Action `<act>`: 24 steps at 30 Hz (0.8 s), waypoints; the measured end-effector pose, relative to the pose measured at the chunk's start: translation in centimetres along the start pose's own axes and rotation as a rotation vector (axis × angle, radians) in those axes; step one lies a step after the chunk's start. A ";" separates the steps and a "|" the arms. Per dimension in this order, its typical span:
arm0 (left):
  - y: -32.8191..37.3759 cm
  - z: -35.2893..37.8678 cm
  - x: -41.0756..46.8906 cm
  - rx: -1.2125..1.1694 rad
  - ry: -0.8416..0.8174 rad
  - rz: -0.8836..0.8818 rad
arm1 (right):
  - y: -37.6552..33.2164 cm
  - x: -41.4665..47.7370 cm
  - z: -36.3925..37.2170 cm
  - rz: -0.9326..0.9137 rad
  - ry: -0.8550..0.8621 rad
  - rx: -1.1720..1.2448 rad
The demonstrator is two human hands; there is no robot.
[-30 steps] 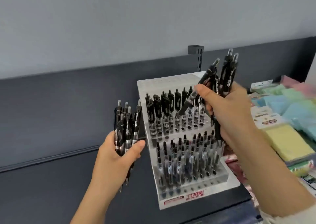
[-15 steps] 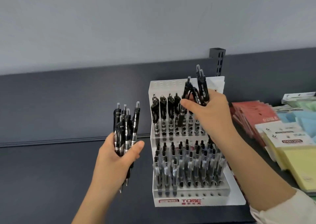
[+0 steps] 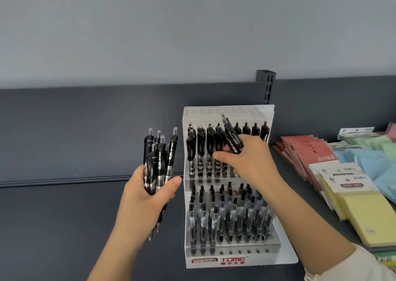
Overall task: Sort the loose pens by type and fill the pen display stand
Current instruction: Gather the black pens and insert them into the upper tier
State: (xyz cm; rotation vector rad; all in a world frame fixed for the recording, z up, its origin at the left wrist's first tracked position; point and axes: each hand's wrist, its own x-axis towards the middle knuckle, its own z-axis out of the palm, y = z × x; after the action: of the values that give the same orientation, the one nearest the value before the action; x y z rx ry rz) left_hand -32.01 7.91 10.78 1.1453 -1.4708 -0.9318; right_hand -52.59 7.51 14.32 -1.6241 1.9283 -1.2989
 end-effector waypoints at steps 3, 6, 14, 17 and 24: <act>0.0 0.0 0.1 -0.002 -0.002 0.009 | -0.1 -0.2 -0.4 -0.023 0.010 -0.009; -0.1 0.2 0.2 0.008 -0.006 0.018 | -0.6 -0.4 -1.3 0.000 0.064 0.131; -0.6 0.4 0.2 0.011 -0.009 -0.005 | -0.7 -0.6 -2.5 0.163 0.087 0.640; -0.8 0.4 0.2 -0.005 -0.011 -0.007 | -0.7 -0.8 -2.5 0.156 0.095 0.712; -1.0 0.4 0.2 -0.047 -0.019 -0.008 | -1.7 -1.2 -3.8 0.058 0.225 0.637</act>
State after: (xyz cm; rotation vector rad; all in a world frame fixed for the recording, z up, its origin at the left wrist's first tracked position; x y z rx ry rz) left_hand -32.23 7.50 9.81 1.1121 -1.4530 -0.9804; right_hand -53.92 10.35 17.32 -1.1313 1.4231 -1.8831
